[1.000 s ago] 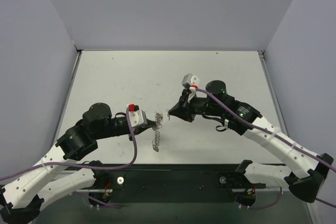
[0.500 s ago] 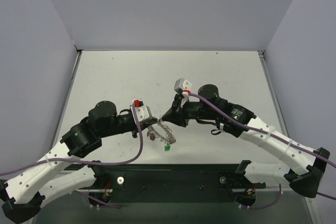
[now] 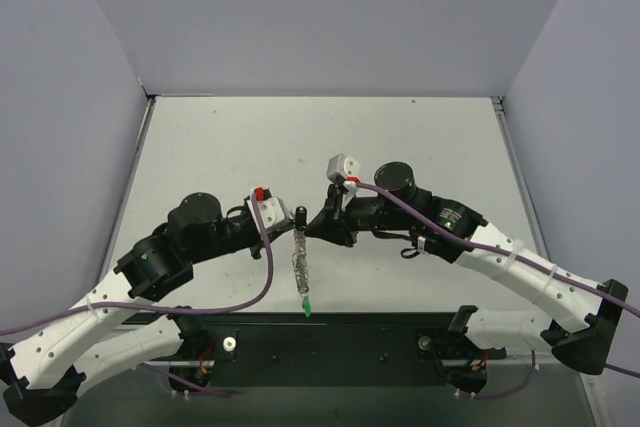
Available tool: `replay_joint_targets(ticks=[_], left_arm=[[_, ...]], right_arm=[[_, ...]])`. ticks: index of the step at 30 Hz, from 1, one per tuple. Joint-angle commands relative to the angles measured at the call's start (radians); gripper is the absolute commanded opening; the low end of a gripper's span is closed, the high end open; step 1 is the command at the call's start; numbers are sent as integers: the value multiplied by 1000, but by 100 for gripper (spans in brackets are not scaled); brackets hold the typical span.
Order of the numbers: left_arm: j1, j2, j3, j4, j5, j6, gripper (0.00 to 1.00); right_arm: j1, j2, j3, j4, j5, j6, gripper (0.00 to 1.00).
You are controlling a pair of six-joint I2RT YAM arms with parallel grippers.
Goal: Put the keys on the keyring
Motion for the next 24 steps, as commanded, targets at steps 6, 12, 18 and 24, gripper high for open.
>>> replay_joint_targets(ticks=[6,12,18,24], left_arm=[[-4,-50,15,57,-36,40,0],[-4,-73,0,44,-142,60,0],[-4,-66,-11,58,-67,77,0],[-2,-49,-15,64,39,82,0]], right_arm=[[6,2,63,-42,30,-68,0],[5,-30,79,-92,33,-112,0],[5,6,129,-174,-25,-154,0],[6,54,143,-164,-31,-158,0]])
